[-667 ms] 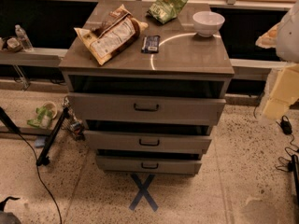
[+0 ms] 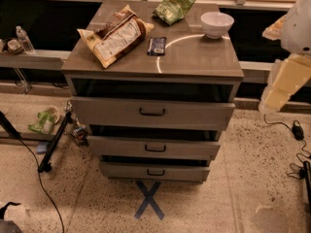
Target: Move white bowl near brown chip bag
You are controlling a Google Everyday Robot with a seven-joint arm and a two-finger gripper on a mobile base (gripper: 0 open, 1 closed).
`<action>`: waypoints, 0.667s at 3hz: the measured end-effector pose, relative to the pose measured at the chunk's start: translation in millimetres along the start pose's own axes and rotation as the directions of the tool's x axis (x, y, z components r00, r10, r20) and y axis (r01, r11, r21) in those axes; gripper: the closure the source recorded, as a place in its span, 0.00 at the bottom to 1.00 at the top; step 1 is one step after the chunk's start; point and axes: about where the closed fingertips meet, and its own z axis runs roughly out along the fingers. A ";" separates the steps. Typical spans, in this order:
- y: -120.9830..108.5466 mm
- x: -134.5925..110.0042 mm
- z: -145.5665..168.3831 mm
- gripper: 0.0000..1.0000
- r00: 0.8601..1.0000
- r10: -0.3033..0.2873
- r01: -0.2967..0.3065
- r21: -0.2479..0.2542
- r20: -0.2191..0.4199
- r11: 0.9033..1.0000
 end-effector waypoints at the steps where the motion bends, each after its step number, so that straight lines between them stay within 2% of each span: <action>1: -39.4 -9.6 14.8 0.00 0.999 -0.010 0.008 0.066 0.037 0.998; 2: -43.2 -9.7 16.6 0.00 0.999 -0.005 0.002 0.069 0.040 0.998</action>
Offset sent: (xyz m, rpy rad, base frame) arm 0.0334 -0.0005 0.0000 0.0125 -0.0546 0.0029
